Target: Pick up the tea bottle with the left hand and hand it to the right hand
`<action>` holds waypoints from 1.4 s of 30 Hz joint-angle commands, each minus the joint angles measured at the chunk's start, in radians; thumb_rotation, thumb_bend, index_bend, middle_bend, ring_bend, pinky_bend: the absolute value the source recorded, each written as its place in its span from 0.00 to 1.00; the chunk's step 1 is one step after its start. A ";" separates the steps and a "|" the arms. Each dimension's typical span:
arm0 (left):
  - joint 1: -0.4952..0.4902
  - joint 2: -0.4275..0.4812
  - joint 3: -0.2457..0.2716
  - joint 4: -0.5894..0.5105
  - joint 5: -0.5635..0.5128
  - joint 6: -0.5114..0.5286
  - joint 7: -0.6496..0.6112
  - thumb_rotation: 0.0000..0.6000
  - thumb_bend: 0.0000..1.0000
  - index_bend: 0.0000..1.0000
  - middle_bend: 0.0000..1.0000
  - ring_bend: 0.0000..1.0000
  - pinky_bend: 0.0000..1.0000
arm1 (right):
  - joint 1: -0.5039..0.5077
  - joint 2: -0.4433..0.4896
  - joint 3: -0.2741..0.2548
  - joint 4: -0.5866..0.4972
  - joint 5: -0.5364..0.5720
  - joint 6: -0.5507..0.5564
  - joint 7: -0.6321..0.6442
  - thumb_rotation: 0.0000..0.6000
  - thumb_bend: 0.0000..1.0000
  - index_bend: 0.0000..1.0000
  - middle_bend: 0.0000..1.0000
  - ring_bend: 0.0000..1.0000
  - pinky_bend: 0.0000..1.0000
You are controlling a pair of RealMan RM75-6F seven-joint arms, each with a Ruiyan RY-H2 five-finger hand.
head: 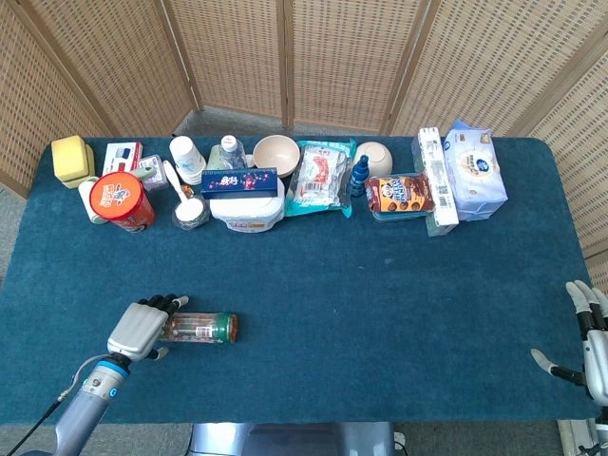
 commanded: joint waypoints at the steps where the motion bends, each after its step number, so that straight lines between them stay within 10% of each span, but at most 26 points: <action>1: -0.004 -0.004 0.003 0.002 -0.004 0.006 0.009 1.00 0.00 0.38 0.42 0.42 0.53 | 0.000 0.000 0.000 0.001 -0.002 -0.002 0.007 0.91 0.00 0.00 0.00 0.00 0.00; 6: -0.001 -0.013 0.007 0.007 0.010 0.038 0.007 1.00 0.00 0.52 0.56 0.54 0.58 | 0.003 0.001 -0.003 0.003 -0.004 -0.008 0.010 0.91 0.00 0.00 0.00 0.00 0.00; 25: 0.006 0.034 -0.006 -0.023 0.148 0.144 -0.171 1.00 0.01 0.56 0.59 0.58 0.58 | 0.016 -0.001 -0.023 0.000 -0.011 -0.050 -0.015 0.91 0.00 0.00 0.00 0.00 0.00; 42: -0.140 0.033 -0.121 -0.195 0.048 0.011 -0.069 1.00 0.01 0.56 0.59 0.58 0.58 | 0.079 -0.039 -0.044 -0.114 -0.055 -0.137 -0.160 0.91 0.00 0.00 0.00 0.00 0.00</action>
